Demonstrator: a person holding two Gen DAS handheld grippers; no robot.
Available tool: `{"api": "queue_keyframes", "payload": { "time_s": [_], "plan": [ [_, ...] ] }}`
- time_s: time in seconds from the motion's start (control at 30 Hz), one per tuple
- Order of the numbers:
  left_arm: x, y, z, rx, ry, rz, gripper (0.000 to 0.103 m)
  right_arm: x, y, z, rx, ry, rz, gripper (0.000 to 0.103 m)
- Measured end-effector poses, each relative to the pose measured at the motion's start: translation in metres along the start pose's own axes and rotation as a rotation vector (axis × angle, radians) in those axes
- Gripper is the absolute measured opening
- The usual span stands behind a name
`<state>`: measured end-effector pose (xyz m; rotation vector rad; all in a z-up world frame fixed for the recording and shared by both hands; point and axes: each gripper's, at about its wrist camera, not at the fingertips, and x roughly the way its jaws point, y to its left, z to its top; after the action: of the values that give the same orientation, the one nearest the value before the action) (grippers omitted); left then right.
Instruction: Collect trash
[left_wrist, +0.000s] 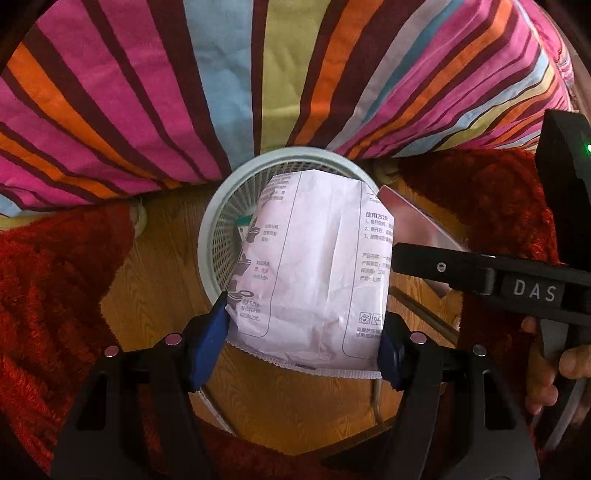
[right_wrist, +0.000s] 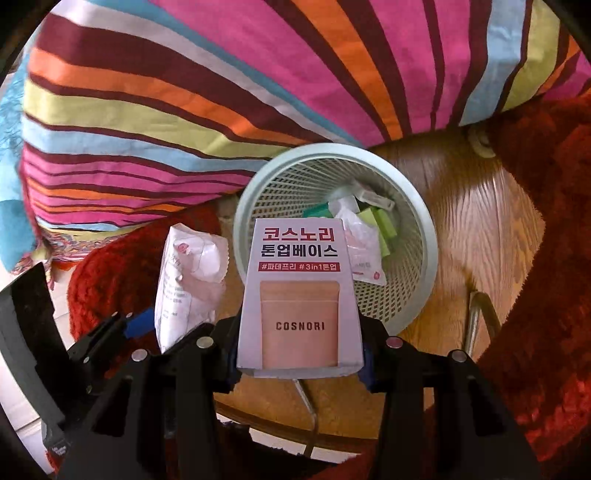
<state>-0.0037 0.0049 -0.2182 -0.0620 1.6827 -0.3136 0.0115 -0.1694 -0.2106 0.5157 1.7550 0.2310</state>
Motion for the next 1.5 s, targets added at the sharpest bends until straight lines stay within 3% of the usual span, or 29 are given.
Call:
{"api": "queue_keyframes", "payload": {
  "time_s": [0.5, 0.57, 0.6, 0.63, 0.87, 0.93, 1.13, 1.3, 1.5],
  "plan": [
    [0.033, 0.004, 0.005, -0.012, 0.121, 0.016, 0.07, 0.032, -0.009, 0.014, 0.038, 0.09, -0.042, 0.047],
    [0.036, 0.003, 0.004, -0.01, 0.137, 0.03, 0.072, 0.035, -0.011, 0.014, 0.051, 0.102, -0.033, 0.06],
    [0.036, 0.003, 0.003, -0.011, 0.141, 0.035, 0.073, 0.035, -0.012, 0.014, 0.055, 0.102, -0.038, 0.075],
    [0.036, 0.003, 0.004, -0.012, 0.144, 0.043, 0.075, 0.035, -0.012, 0.015, 0.058, 0.097, -0.042, 0.082],
    [0.037, 0.002, 0.005, -0.004, 0.147, 0.068, 0.08, 0.036, -0.013, 0.016, 0.068, 0.098, -0.043, 0.083],
    [0.038, 0.001, 0.005, 0.004, 0.152, 0.076, 0.08, 0.037, -0.013, 0.016, 0.068, 0.096, -0.046, 0.092],
    [0.037, 0.0, 0.006, 0.004, 0.145, 0.092, 0.08, 0.036, -0.012, 0.017, 0.066, 0.086, -0.052, 0.093],
    [0.028, -0.001, 0.007, -0.009, 0.106, 0.105, 0.08, 0.025, -0.007, 0.015, 0.034, 0.04, -0.088, 0.093],
    [0.002, 0.001, 0.009, -0.029, -0.012, 0.128, 0.08, -0.012, 0.015, 0.008, -0.077, -0.134, -0.156, 0.093]
  ]
}}
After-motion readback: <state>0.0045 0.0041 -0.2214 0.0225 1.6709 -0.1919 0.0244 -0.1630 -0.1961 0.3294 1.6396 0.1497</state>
